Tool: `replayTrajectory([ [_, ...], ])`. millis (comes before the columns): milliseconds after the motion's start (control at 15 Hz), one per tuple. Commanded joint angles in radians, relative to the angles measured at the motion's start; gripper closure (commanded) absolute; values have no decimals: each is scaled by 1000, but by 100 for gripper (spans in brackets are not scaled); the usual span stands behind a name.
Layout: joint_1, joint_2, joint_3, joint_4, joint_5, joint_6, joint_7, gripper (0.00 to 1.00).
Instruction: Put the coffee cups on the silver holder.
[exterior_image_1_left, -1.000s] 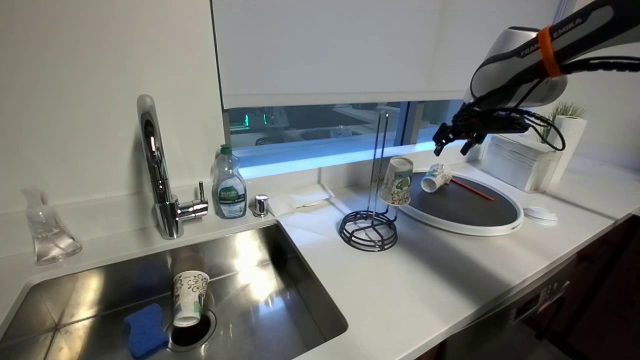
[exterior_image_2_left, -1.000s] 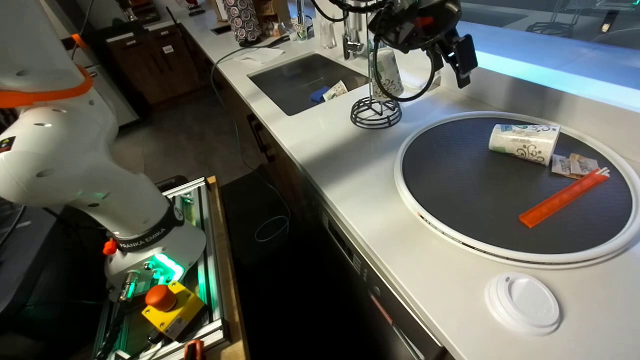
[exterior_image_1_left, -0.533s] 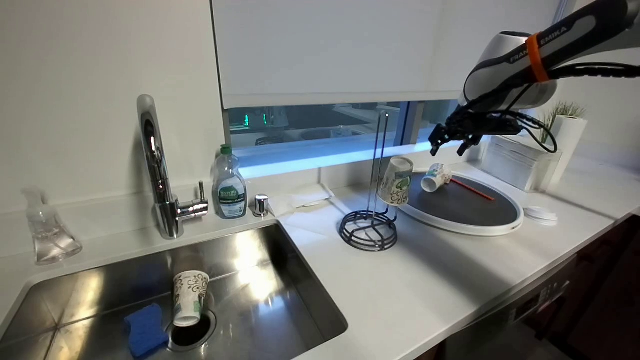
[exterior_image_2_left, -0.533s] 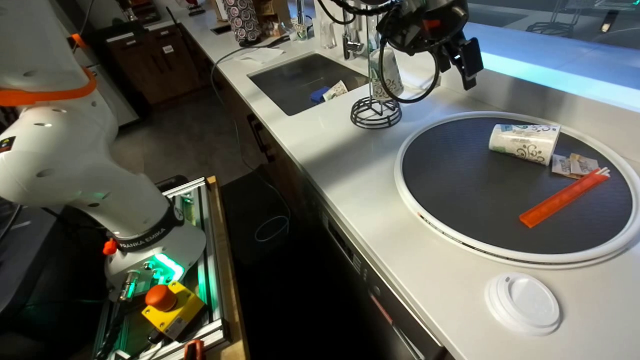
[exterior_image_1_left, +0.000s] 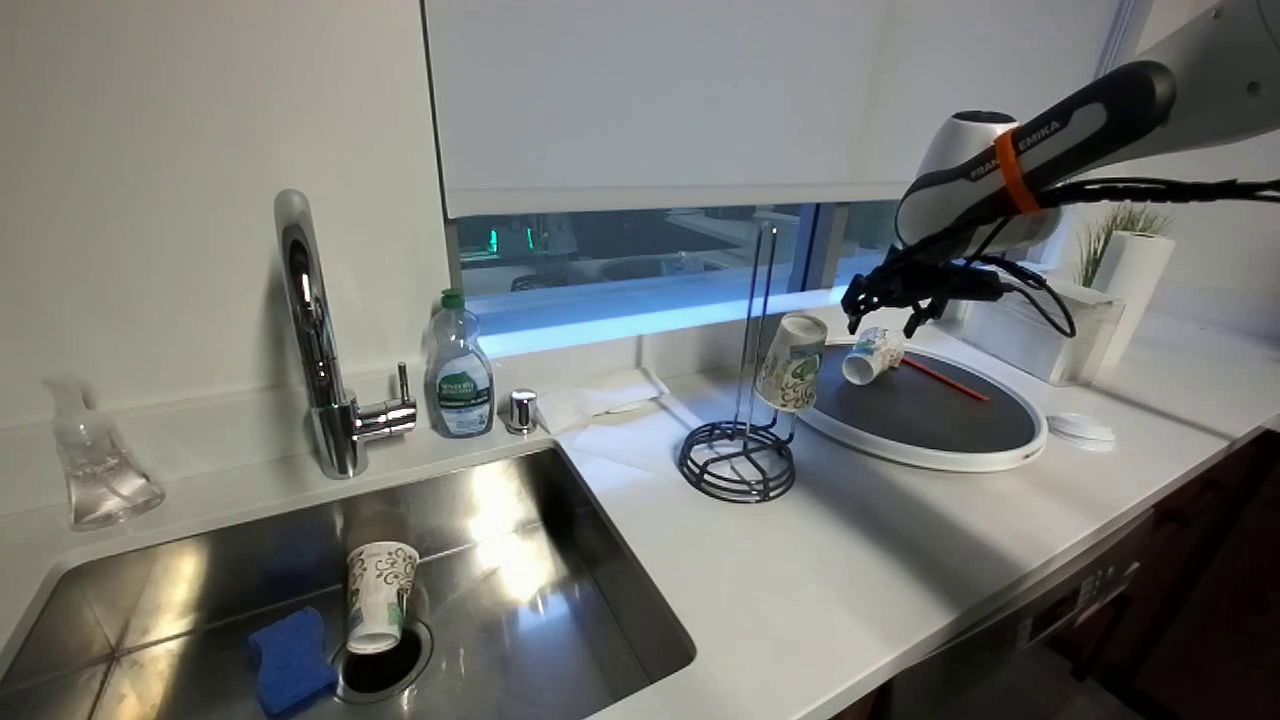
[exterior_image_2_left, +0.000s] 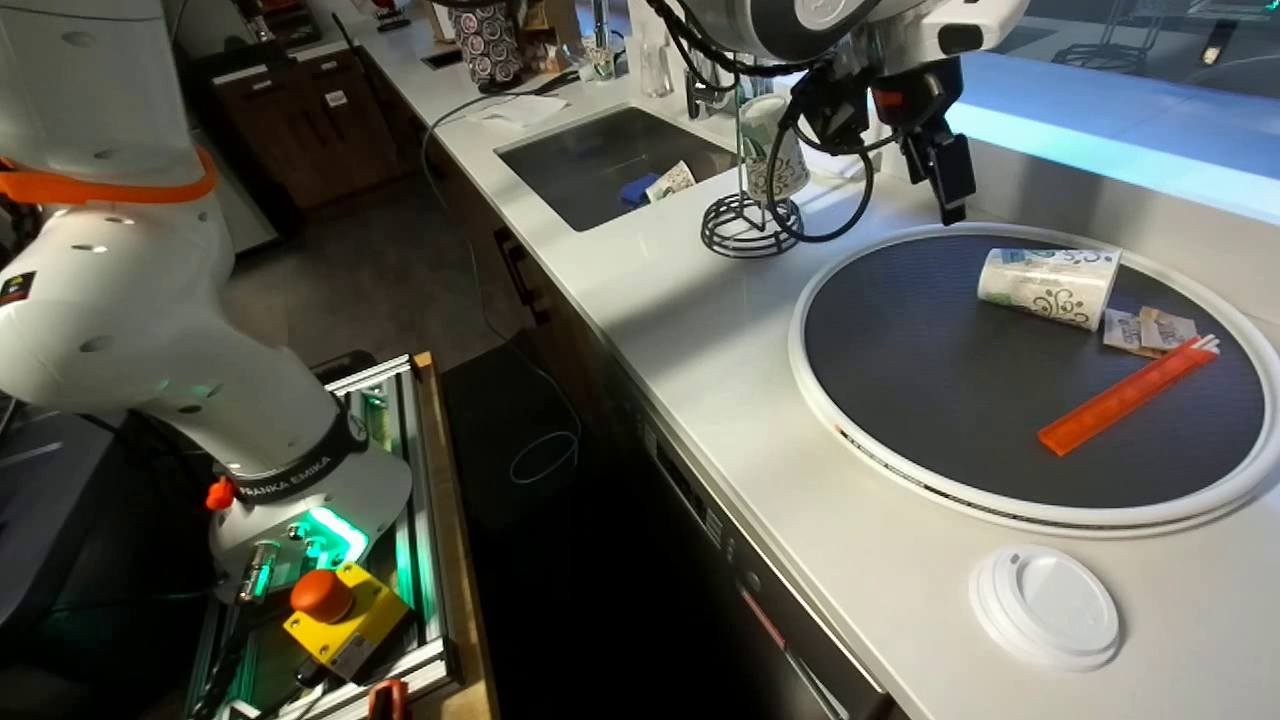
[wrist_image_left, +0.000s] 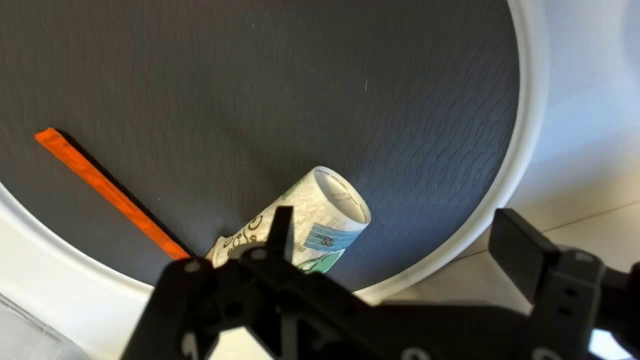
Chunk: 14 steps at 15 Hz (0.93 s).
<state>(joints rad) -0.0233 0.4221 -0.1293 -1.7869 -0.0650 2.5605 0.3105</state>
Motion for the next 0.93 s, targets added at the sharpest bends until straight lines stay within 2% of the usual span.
replayTrajectory([
  [0,21,109,-27,122,2,-23,76,0],
  [400,13,229,-52,255,5,-40,89,0],
  [867,-2,297,-65,332,-20,-44,-8,0],
])
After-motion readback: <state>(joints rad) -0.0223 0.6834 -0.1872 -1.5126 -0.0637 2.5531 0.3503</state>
